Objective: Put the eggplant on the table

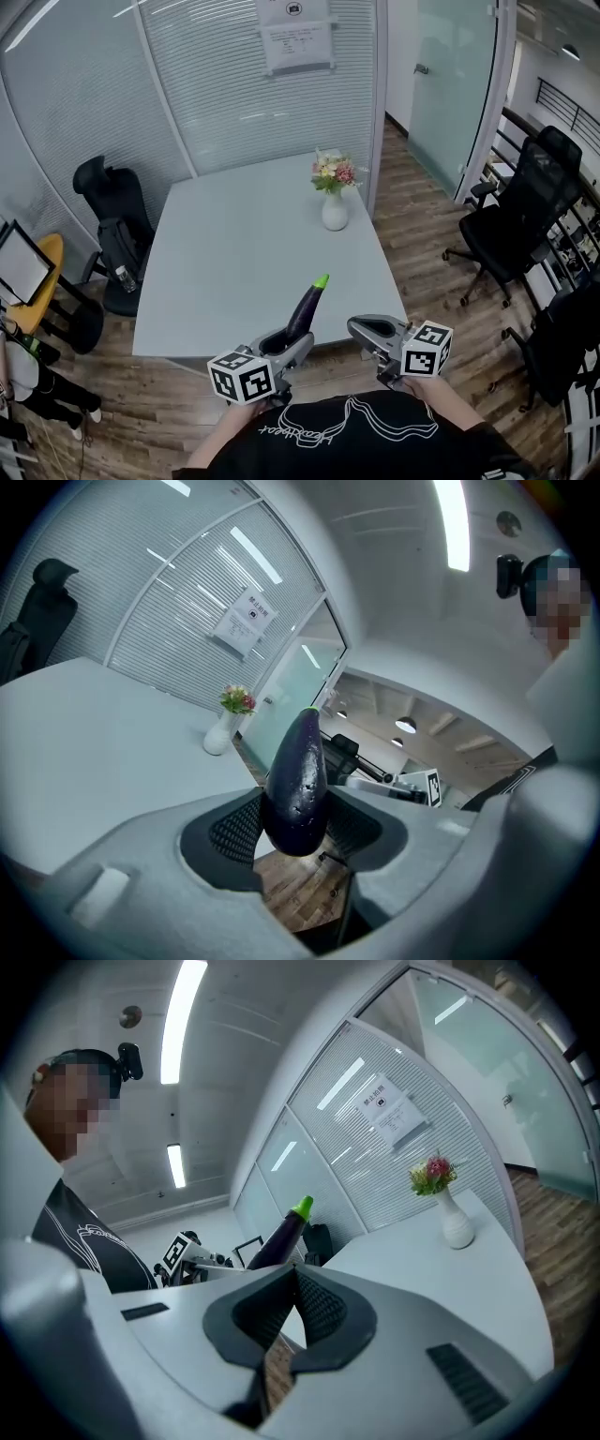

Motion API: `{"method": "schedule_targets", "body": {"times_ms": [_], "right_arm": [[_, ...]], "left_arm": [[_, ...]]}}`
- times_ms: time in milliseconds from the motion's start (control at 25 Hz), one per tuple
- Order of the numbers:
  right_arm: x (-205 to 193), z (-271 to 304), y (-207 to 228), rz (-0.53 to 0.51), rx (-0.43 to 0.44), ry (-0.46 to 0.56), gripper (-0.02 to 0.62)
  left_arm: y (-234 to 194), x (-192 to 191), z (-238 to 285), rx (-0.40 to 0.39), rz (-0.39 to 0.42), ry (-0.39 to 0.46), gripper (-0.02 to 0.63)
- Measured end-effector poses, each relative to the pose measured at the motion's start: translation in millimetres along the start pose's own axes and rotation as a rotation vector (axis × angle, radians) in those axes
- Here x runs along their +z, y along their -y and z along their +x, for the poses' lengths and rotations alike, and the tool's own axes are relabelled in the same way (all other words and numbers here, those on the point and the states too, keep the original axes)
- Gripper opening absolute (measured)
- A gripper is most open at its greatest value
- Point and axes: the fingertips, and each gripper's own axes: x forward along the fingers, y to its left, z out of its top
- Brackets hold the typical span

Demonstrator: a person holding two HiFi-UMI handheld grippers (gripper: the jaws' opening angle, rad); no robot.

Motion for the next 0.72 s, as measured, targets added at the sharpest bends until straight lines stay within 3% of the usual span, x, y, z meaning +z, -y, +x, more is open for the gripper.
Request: {"method": "schedule_targets", "body": {"times_ms": [720], "right_arm": [[-9.6, 71.7, 59.1, 0.071, -0.079, -0.007, 0.009]], "left_arm": [[-111.0, 22.0, 30.5, 0.014, -0.031, -0.077, 0.21]]}}
